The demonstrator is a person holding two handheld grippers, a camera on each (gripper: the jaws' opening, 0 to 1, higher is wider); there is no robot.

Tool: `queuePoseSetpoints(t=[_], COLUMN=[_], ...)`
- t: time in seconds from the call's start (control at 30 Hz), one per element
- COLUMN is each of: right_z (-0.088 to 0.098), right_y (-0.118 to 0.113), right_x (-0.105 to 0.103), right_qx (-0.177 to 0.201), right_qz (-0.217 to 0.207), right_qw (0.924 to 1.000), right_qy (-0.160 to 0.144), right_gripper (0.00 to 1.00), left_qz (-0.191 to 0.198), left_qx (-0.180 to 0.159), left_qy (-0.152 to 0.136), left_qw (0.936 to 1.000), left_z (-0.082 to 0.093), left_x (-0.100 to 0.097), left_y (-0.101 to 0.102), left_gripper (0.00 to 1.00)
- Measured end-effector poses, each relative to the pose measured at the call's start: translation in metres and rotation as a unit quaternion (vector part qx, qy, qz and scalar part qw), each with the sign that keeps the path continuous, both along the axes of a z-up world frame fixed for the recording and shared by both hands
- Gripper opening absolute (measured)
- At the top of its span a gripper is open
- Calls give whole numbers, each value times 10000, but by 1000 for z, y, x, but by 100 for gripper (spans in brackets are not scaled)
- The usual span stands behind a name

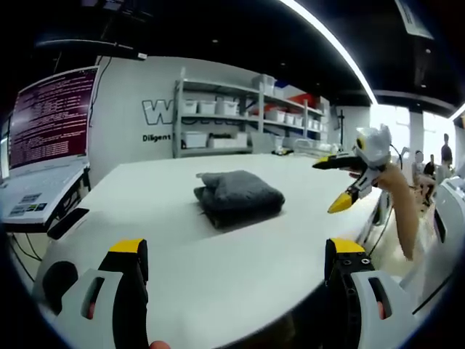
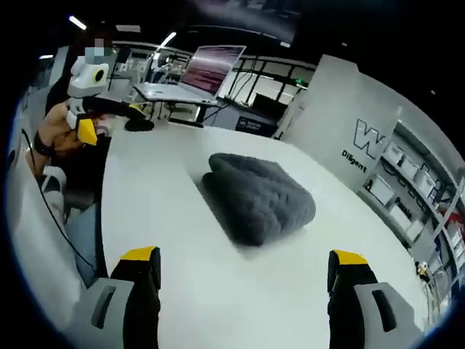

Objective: Open the folded towel by lifting each exposed corner and separating the folded layers until the towel lies flat within the target outline without major curled edges

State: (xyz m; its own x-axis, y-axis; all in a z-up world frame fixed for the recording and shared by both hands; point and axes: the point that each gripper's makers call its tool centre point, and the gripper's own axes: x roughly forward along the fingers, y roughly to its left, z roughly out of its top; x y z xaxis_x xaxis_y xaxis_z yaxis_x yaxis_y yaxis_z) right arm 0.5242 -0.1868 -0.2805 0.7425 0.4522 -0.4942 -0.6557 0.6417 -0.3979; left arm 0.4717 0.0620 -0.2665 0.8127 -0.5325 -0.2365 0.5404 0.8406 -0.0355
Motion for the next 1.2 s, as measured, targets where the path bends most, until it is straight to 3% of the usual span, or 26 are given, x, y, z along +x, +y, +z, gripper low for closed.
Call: queuePoseSetpoints(t=[0.3,0.57,0.8,0.97,1.2], right_z=[-3,3,16,19,9], right_y=[38,83,118,135,152], right_x=[26,45,60,71,91], right_qx=[-345,-509,-374,-473,-591], right_qz=[496,895,963,961,977], right_qw=[9982,9938,9910,9875,9866], right_qy=[-6,-420,-852,-1155,-1169], right_gripper=[93,86,81,79,69], left_qz=[-15,24,56,71,73], left_qx=[-4,-12,-8,-24,-42], left_qy=[0,11,1,-20,-36], left_qw=[10000,10000,10000,10000,10000], left_z=[0,-2,-2,-1,0], left_x=[1,1,-1,-2,-4], left_y=[0,2,4,5,5], left_gripper=[99,99,99,99,99])
